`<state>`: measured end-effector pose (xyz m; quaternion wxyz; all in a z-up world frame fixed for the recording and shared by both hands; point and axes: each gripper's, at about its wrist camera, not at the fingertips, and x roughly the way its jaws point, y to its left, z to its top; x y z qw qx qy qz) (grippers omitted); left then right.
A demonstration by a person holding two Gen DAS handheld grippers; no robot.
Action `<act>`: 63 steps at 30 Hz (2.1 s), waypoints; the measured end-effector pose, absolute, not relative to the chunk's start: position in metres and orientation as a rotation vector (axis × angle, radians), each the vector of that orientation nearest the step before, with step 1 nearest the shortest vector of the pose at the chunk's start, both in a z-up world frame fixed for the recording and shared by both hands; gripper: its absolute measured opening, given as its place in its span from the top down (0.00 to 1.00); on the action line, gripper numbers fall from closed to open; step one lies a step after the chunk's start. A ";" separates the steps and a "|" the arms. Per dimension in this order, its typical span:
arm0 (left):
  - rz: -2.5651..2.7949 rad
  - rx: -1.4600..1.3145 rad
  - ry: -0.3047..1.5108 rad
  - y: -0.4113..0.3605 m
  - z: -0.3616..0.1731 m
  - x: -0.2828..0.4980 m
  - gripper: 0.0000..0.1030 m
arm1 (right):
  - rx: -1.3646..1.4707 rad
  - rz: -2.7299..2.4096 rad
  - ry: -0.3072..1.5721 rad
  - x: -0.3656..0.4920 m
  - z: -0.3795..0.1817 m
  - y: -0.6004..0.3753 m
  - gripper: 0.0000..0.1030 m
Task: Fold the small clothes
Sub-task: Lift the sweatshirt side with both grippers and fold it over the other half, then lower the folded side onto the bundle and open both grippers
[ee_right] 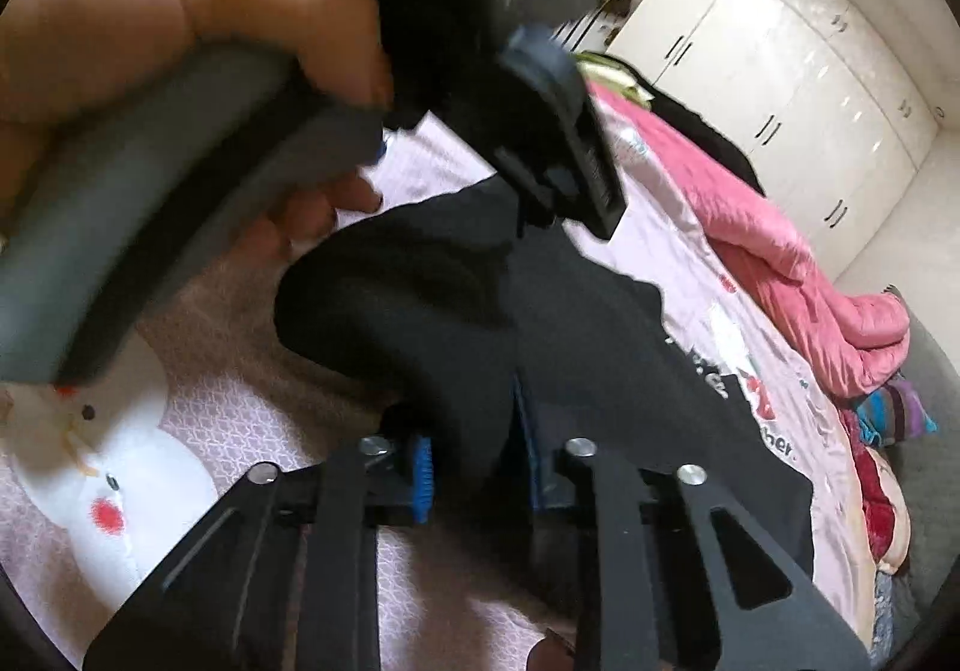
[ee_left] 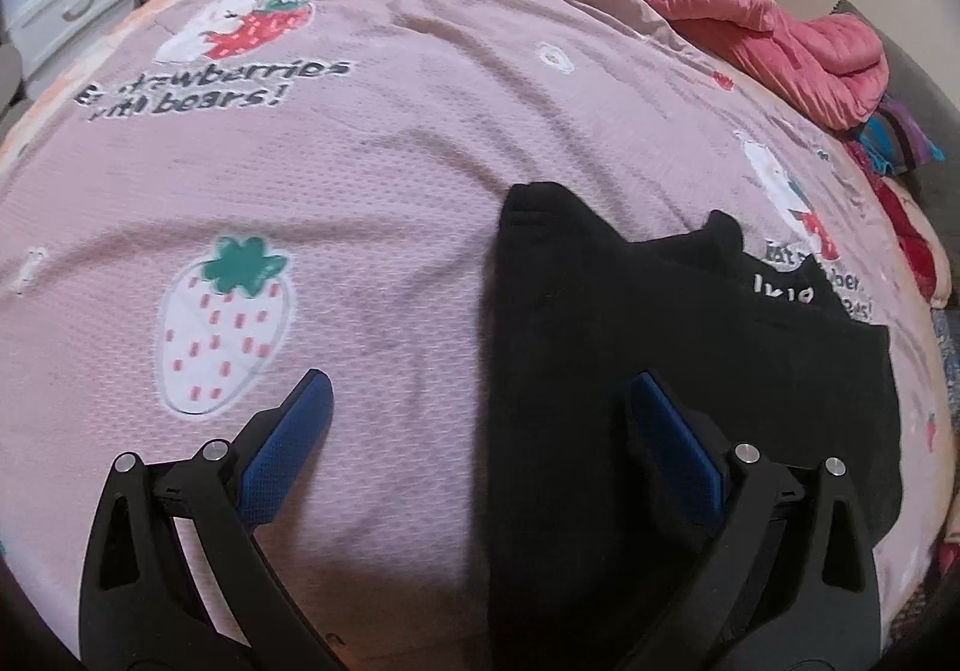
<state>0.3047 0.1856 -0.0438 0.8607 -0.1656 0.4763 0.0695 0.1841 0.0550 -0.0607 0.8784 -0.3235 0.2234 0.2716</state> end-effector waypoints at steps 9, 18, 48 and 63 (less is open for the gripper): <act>0.062 -0.386 0.986 0.159 -0.036 0.312 0.10 | -0.502 0.562 0.438 0.185 -0.033 0.020 0.85; -0.054 -0.381 0.871 0.115 -0.002 0.307 0.68 | -0.298 0.501 0.420 0.199 -0.006 -0.035 0.86; -0.229 -0.203 0.896 -0.098 0.026 0.357 0.70 | 0.155 0.377 0.577 0.227 -0.021 -0.218 0.93; -0.303 -0.245 0.879 -0.120 0.023 0.351 0.45 | 0.601 0.433 0.858 0.255 -0.080 -0.284 0.81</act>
